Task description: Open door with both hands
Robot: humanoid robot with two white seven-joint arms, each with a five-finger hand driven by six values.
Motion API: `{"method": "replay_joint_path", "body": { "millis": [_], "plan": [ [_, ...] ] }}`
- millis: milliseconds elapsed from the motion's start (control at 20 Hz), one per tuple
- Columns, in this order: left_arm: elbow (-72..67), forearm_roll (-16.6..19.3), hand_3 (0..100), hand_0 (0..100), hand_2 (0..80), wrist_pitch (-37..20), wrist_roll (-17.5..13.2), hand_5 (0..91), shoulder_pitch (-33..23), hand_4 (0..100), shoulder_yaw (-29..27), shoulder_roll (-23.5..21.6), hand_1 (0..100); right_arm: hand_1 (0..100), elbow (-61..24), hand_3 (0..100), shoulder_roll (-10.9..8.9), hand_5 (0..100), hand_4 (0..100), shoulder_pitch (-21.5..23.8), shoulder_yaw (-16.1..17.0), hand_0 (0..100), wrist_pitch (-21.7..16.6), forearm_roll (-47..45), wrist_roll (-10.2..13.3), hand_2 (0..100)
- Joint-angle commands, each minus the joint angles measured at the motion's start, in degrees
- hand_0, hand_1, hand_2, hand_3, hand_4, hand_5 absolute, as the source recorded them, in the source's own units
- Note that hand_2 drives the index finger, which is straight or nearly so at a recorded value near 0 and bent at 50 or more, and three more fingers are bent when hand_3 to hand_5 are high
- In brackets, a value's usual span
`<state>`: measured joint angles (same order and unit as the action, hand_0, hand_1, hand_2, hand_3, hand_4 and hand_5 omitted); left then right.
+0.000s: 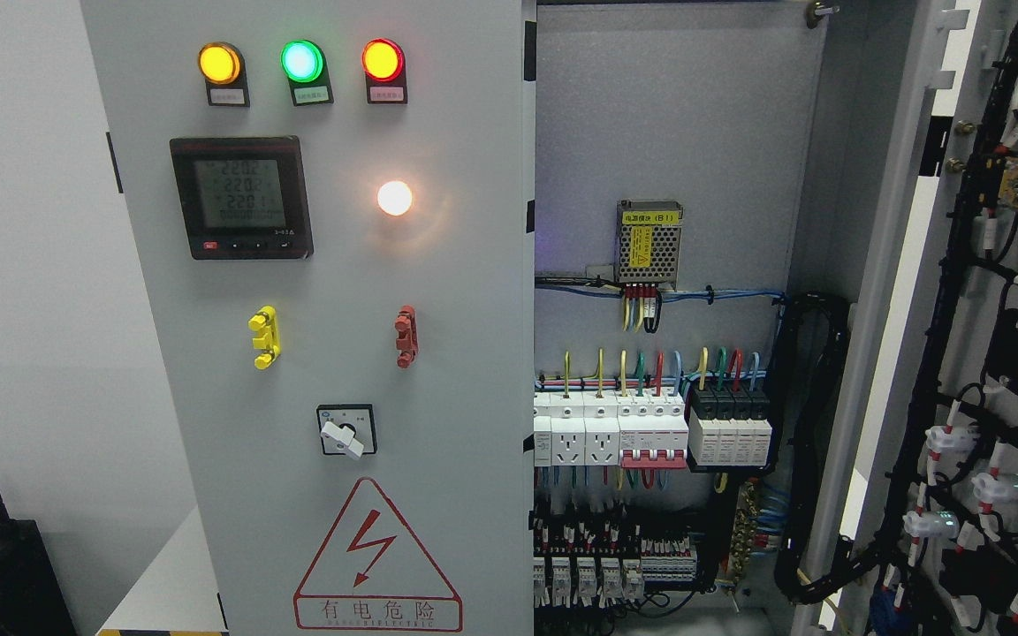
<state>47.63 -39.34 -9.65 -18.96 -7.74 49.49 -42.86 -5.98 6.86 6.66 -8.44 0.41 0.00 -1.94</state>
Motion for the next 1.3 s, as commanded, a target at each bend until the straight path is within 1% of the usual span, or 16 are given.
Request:
{"method": "replay_joint_path", "body": {
  "millis": [0, 150, 250, 300, 401, 551, 651, 801, 901, 1052, 1152, 1202, 1252],
  "plan": [
    [-28.89, 5.94, 0, 0, 0.0, -1.16, -0.2, 0.0, 3.08, 4, -3.95, 21.4, 0, 0, 0.01, 0, 0.0, 0, 0, 0.02, 0.0, 0, -0.06, 0.62, 0.01, 0],
    [-36.44, 8.57, 0, 0, 0.0, -1.07, -0.29, 0.0, 5.71, 4, -6.24, 26.93, 0, 0, 0.01, 0, 0.0, 0, 0, 0.02, 0.0, 0, 0.03, 0.62, 0.01, 0],
    [-41.54, 10.59, 0, 0, 0.0, -1.07, -0.29, 0.0, 7.47, 4, -9.39, 31.06, 0, 0, 0.01, 0, 0.0, 0, 0, 0.02, 0.0, 0, 0.03, 0.62, 0.01, 0],
    [-43.57, 12.0, 0, 0, 0.0, -1.07, -0.2, 0.0, 8.17, 4, -11.32, 32.91, 0, 0, 0.01, 0, 0.0, 0, 0, 0.02, 0.0, 0, -0.06, 0.62, -0.08, 0],
    [-45.78, 16.03, 0, 0, 0.0, -1.07, -0.2, 0.0, 8.88, 4, -15.37, 35.82, 0, 0, 0.01, 0, 0.0, 0, 0, 0.02, 0.0, 0, 0.03, 0.62, 0.01, 0],
    [-47.01, 23.32, 0, 0, 0.0, -1.07, -0.11, 0.0, 8.8, 4, -23.09, 38.28, 0, 0, 0.01, 0, 0.0, 0, 0, 0.02, 0.0, 0, -0.06, 0.62, 0.01, 0],
    [-48.68, 27.98, 0, 0, 0.0, -1.07, 0.24, 0.0, 9.06, 4, -29.85, 39.69, 0, 0, -0.17, 0, 0.0, 0, 0, 0.02, 0.0, 0, 0.03, 0.61, 0.01, 0],
    [-48.95, 34.23, 0, 0, 0.0, -0.63, 2.17, 0.0, 9.23, 4, -37.34, 42.06, 0, 0, -0.43, 0, 0.0, 0, 0, 0.02, 0.0, 0, -0.06, 0.62, -0.08, 0],
    [-49.91, 36.78, 0, 0, 0.0, -0.54, 3.83, 0.0, 9.24, 4, -41.56, 43.29, 0, 0, -0.43, 0, 0.0, 0, 0, -0.07, 0.0, 0, -0.06, 0.53, -0.08, 0],
    [-50.53, 38.64, 0, 0, 0.0, -0.28, 6.47, 0.0, 9.15, 4, -43.86, 44.44, 0, 0, -0.43, 0, 0.0, 0, 0, -0.07, 0.0, 0, -0.06, 0.62, 0.01, 0],
    [-51.67, 39.43, 0, 0, 0.0, -0.28, 7.27, 0.0, 8.97, 4, -45.17, 44.79, 0, 0, -0.43, 0, 0.0, 0, 0, 0.02, 0.09, 0, -0.06, 0.62, -0.08, 0],
    [-51.85, 40.65, 0, 0, 0.0, -0.19, 7.45, 0.0, 8.97, 4, -46.14, 44.79, 0, 0, -0.52, 0, 0.0, 0, 0, 0.02, 0.09, 0, -0.06, 0.62, 0.01, 0],
    [-52.11, 42.58, 0, 0, 0.0, -0.1, 7.45, 0.0, 8.97, 4, -48.24, 44.79, 0, 0, -0.52, 0, 0.0, 0, 0, 0.02, 0.09, 0, -0.06, 0.7, 0.01, 0]
  ]
}}
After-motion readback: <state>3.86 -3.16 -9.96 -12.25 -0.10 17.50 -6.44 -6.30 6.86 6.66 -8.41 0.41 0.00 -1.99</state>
